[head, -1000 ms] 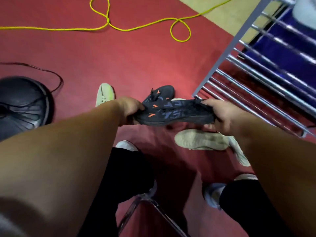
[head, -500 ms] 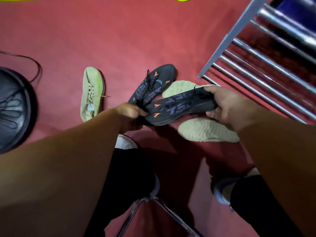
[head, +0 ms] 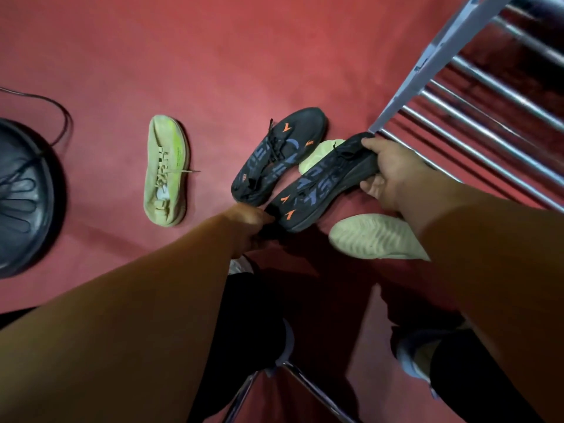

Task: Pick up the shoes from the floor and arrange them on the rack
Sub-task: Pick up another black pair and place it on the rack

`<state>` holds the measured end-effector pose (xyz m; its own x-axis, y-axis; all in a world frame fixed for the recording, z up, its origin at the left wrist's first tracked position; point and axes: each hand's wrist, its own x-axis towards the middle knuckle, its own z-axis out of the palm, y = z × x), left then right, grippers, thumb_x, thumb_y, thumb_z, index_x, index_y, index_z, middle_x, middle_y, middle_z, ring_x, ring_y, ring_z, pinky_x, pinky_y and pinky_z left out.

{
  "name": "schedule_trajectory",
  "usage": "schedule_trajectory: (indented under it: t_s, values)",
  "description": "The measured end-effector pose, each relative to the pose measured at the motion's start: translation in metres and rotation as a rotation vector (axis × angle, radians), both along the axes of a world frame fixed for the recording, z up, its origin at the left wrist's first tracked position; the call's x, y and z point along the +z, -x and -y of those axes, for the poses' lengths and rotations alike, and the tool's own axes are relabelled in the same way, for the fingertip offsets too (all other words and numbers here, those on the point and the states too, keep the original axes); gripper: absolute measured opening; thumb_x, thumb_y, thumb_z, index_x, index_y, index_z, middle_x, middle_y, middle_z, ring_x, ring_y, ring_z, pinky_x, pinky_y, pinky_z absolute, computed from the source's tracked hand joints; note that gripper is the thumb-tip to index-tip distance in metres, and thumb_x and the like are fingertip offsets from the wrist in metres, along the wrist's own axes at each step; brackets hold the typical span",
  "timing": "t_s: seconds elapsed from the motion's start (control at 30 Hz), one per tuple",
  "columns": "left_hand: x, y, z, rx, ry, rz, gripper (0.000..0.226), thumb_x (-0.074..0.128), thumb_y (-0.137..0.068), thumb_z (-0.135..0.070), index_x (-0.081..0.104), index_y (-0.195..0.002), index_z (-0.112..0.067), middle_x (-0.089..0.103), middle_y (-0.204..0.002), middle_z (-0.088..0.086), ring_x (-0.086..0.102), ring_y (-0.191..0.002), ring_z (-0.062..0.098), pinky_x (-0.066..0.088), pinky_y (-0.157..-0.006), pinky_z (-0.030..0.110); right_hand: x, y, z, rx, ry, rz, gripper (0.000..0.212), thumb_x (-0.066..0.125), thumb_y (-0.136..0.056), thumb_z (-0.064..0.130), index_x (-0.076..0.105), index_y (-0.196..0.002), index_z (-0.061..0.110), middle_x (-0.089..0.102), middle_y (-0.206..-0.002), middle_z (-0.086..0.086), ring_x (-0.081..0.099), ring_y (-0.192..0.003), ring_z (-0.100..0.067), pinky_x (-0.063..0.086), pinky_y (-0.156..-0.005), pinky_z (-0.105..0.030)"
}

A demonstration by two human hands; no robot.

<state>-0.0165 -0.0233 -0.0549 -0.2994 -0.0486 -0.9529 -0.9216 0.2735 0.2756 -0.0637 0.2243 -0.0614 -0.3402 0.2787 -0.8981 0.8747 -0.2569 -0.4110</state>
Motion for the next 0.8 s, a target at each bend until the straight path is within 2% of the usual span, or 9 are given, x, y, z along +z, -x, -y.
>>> schedule_trajectory:
  t_s: [0.17, 0.3, 0.5, 0.67, 0.8]
  values:
    - [-0.001, 0.006, -0.002, 0.061, -0.005, 0.002, 0.009, 0.055, -0.099, -0.001, 0.06, -0.097, -0.009, 0.062, -0.078, 0.009, 0.06, -0.063, 0.02, 0.049, -0.041, 0.022, -0.002, 0.003, 0.006, -0.061, 0.002, -0.037, 0.019, 0.074, -0.087, 0.043, 0.07, -0.091, 0.025, 0.077, -0.086, 0.005, 0.073, -0.081, -0.014, 0.056, -0.068, -0.029]
    - [-0.007, 0.006, -0.003, 0.065, 0.025, 0.009, 0.005, 0.057, -0.098, -0.003, 0.06, -0.098, -0.007, 0.062, -0.079, 0.011, 0.058, -0.063, 0.022, 0.045, -0.055, 0.029, -0.004, 0.006, 0.008, -0.07, 0.0, -0.039, 0.019, 0.074, -0.087, 0.042, 0.07, -0.092, 0.024, 0.079, -0.092, 0.002, 0.076, -0.097, -0.018, 0.056, -0.07, -0.031]
    - [-0.014, 0.01, 0.005, 0.142, 0.03, 0.015, 0.01, 0.06, -0.097, -0.003, 0.06, -0.106, -0.006, 0.063, -0.086, 0.01, 0.061, -0.071, 0.023, 0.051, -0.056, 0.032, -0.008, 0.003, 0.009, -0.069, 0.009, -0.032, 0.02, 0.074, -0.087, 0.041, 0.07, -0.092, 0.023, 0.077, -0.082, 0.005, 0.074, -0.084, -0.016, 0.056, -0.07, -0.03]
    - [-0.014, 0.009, 0.007, 0.177, -0.004, 0.05, 0.007, 0.058, -0.098, -0.002, 0.06, -0.101, -0.009, 0.064, -0.086, 0.008, 0.063, -0.074, 0.022, 0.053, -0.058, 0.032, -0.014, 0.003, 0.01, -0.079, 0.014, -0.015, 0.023, 0.074, -0.086, 0.042, 0.07, -0.096, 0.022, 0.077, -0.089, 0.003, 0.074, -0.084, -0.017, 0.058, -0.07, -0.03]
    - [-0.02, 0.014, 0.012, 0.261, -0.01, 0.056, 0.02, 0.054, -0.099, -0.002, 0.058, -0.118, -0.005, 0.066, -0.1, 0.011, 0.065, -0.088, 0.026, 0.056, -0.069, 0.037, -0.02, 0.003, 0.011, -0.076, 0.023, -0.016, 0.022, 0.074, -0.086, 0.04, 0.069, -0.095, 0.021, 0.077, -0.086, 0.002, 0.074, -0.079, -0.016, 0.059, -0.07, -0.03]
